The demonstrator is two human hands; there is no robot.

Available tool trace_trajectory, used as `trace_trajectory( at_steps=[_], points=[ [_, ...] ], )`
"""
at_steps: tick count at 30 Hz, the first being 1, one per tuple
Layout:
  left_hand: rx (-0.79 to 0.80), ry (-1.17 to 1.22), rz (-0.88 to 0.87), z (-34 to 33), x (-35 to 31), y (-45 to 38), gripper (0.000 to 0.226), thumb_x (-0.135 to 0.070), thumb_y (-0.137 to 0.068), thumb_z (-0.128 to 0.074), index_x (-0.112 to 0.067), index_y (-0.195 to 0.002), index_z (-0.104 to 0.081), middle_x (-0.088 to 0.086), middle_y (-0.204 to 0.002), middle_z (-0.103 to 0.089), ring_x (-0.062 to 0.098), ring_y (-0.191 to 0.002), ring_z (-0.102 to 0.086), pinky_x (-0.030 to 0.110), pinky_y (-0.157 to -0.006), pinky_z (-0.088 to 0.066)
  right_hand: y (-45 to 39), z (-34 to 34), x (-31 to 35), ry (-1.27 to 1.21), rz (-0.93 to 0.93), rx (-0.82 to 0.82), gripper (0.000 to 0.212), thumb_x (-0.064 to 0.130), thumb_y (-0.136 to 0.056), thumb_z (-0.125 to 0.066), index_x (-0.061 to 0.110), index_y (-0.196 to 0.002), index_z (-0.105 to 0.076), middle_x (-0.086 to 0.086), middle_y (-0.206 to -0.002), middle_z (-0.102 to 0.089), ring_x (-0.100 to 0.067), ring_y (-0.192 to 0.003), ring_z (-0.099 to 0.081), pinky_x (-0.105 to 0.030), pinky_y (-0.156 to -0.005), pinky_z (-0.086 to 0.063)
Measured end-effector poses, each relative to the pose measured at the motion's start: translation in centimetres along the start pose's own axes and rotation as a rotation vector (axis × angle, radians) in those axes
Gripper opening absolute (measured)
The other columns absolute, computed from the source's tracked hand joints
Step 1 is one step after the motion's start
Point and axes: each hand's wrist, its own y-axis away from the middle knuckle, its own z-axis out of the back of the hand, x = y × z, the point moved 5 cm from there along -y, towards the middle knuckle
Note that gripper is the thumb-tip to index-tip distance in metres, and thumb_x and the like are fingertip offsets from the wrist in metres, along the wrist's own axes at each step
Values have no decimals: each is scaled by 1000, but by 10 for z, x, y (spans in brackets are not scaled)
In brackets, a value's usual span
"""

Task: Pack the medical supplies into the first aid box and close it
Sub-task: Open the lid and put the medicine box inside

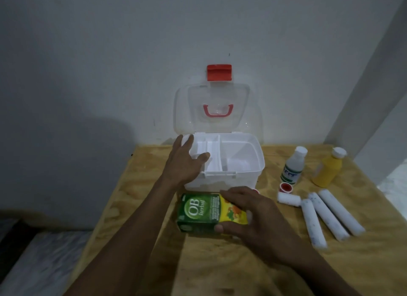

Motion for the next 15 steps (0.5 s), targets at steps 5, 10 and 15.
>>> trace_trajectory(
  at_steps=[5, 10, 15],
  points=[
    [-3, -18, 10, 0, -2, 2, 66, -54, -93, -53, -16, -147, -44, -5, -165, -7, 20, -148, -23, 36, -115, -24, 22, 70, 2, 9, -9, -102, 64, 69, -65, -69, 44, -123, -61, 34, -122, -57, 15, -114, -50, 0, -89, -36],
    [-8, -25, -32, 0, -1, -2, 61, -52, -92, -55, -12, -139, -53, -3, -162, -17, 23, -141, -34, 30, -108, -31, -4, 130, 12, 72, 12, -186, 57, 64, -66, -74, 45, -118, -63, 35, -116, -60, 16, -106, -56, 1, -85, -38],
    [-21, -11, -16, -1, 1, -3, 62, -53, -92, -54, -16, -141, -51, -7, -162, -17, 21, -140, -36, 28, -105, -32, -62, 147, -8, 246, -25, -138, 73, 61, -65, -67, 25, -129, -62, 11, -120, -63, -6, -101, -62, -29, -89, -52]
  ],
)
